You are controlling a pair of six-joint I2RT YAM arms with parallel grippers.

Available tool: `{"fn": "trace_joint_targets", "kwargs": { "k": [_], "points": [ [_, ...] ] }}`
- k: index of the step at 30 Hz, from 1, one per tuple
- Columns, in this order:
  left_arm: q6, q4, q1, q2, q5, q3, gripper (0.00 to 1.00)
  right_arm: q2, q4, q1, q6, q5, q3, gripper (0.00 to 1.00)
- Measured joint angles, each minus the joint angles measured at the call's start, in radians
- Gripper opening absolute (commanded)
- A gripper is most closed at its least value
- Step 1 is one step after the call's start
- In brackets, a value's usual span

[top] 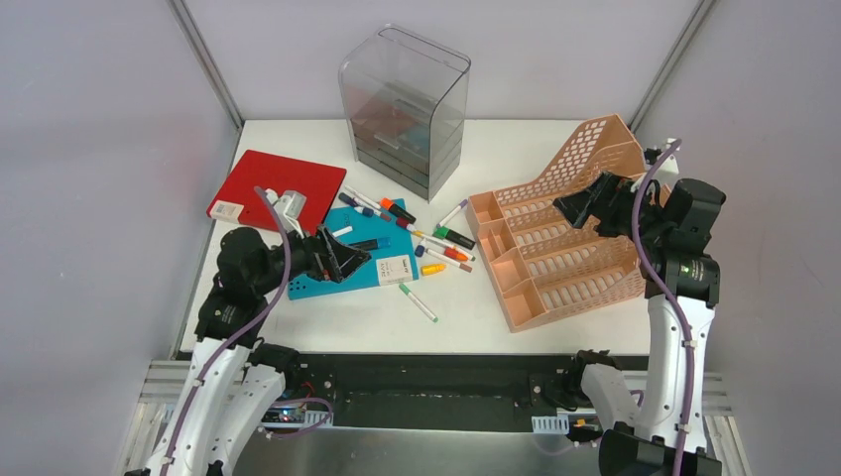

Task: Organize the desk
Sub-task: Pick up the folder from the center of the board.

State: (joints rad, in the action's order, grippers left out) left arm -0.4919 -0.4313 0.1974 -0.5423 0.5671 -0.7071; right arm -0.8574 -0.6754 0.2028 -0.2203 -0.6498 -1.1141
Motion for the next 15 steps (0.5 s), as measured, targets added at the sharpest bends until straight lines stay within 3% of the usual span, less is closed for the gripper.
{"fn": "trace_joint_targets", "kwargs": {
  "k": [9,15],
  "points": [
    [-0.148,0.155,0.002,-0.016,0.136,0.123,0.99,0.024,0.007,0.006,0.061,-0.026,0.066,1.00],
    [-0.167,0.193,0.033,-0.019,0.152,0.141,0.99,0.046,0.014,0.009,0.246,-0.199,0.149,1.00]
  ]
}}
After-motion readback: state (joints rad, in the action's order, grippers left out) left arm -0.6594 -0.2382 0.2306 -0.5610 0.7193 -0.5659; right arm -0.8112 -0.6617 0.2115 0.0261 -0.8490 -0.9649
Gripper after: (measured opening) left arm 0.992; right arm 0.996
